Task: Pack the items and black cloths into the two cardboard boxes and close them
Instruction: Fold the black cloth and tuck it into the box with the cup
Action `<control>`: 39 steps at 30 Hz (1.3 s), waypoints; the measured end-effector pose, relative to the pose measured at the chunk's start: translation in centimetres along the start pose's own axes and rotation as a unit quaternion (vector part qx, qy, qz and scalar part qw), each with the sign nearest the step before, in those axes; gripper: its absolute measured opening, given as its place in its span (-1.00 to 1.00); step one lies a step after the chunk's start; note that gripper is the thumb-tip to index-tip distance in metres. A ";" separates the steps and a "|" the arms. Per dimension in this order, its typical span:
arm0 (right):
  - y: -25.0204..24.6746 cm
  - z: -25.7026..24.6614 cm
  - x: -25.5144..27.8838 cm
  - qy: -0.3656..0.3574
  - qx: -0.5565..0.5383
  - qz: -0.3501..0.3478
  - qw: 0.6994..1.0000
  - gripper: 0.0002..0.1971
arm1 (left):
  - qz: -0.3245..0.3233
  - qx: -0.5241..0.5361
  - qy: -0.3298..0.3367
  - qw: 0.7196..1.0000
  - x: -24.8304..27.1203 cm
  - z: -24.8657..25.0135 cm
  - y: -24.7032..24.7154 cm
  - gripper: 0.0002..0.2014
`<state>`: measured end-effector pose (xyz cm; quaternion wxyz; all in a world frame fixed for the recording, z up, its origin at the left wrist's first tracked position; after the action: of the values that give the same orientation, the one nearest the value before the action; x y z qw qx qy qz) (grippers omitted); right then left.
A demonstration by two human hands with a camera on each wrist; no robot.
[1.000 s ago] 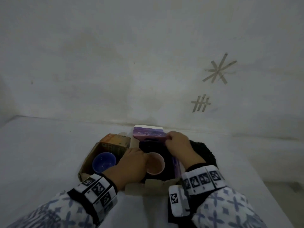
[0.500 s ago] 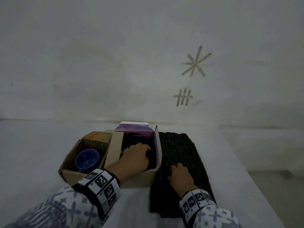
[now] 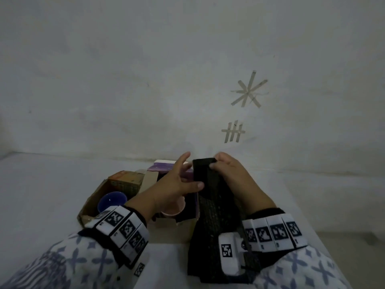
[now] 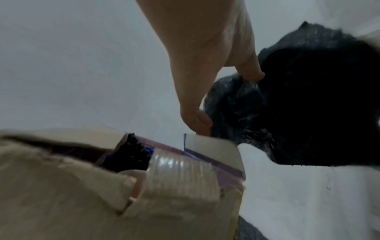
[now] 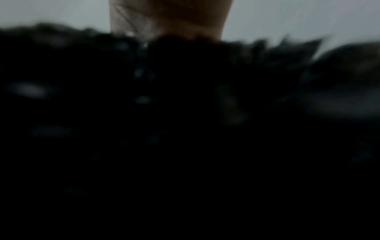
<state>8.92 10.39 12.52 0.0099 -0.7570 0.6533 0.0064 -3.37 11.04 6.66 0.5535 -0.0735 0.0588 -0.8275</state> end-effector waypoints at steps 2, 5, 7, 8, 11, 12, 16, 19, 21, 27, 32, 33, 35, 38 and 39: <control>2.4 -1.1 -0.3 -0.011 -0.016 -0.033 0.999 -0.80 | -0.002 0.058 0.012 0.998 0.1 0.9 -0.4 -0.40; 4.0 -1.5 -1.1 -0.093 0.129 -0.007 0.987 -0.89 | 0.067 0.063 0.029 0.995 0.3 1.4 -2.8 -0.59; 4.9 -0.8 -1.4 -0.102 0.223 -0.034 0.969 -0.55 | 0.155 0.075 0.018 0.985 0.9 1.1 -5.3 -0.71; 5.6 -0.3 -1.5 -0.080 0.239 -0.068 0.965 -0.42 | 0.180 0.099 0.010 0.979 1.1 0.6 -6.3 -0.74; 7.6 1.6 -1.8 -0.025 0.245 -0.134 0.960 -0.38 | 0.163 0.182 0.007 0.970 1.6 -0.1 -7.0 -0.71; 8.0 1.8 -2.1 -0.036 0.258 -0.117 0.958 -0.44 | 0.164 0.189 0.007 0.968 1.6 -0.7 -7.3 -0.69; 7.3 3.4 -3.3 -0.043 0.229 0.049 0.971 -0.69 | 0.207 -0.074 -0.028 0.975 1.5 -3.9 -9.1 -0.58; 7.1 5.9 -4.0 0.000 0.213 0.084 0.973 -0.83 | 0.090 -0.461 -0.126 0.873 1.6 -7.4 -8.3 -0.04; 7.8 8.1 -4.4 0.062 0.224 0.043 0.972 -0.84 | 0.045 -0.521 -0.147 0.840 2.4 -8.5 -8.0 -0.04; 12.4 11.9 -4.1 0.109 0.397 -0.204 0.888 -0.60 | 0.155 -0.219 -0.148 0.952 4.1 -8.1 -12.0 -0.46; 14.6 14.9 -3.1 0.098 0.556 -0.263 0.783 -0.68 | 0.155 -0.286 -0.143 0.935 4.6 -7.9 -12.2 -0.29; 14.7 15.0 -2.9 0.100 0.559 -0.272 0.777 -0.71 | 0.155 -0.298 -0.138 0.932 4.7 -7.9 -12.2 -0.29; 14.6 15.0 -2.9 0.120 0.541 -0.286 0.781 -0.73 | 0.153 -0.323 -0.126 0.925 4.7 -7.8 -12.2 -0.28; 13.7 15.2 -3.3 0.169 0.497 -0.248 0.814 -0.75 | 0.144 -0.396 -0.111 0.900 4.5 -7.9 -11.9 -0.33; 13.6 15.8 -3.2 0.192 0.454 -0.241 0.836 -0.75 | 0.142 -0.418 -0.104 0.891 4.4 -7.7 -11.5 -0.36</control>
<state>-4.95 11.94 -3.25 0.2284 -0.7871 0.3683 -0.4390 -16.90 11.51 1.43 0.5866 -0.3742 0.3509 -0.6267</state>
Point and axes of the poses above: each hand's wrist, its own x-axis away from the middle knuckle, its own y-axis out of the palm, z = x × y, the point moved 8 cm from there along -x, towards the middle knuckle, and after that the axes turned 12 degrees about -x, right-handed, at the moved point
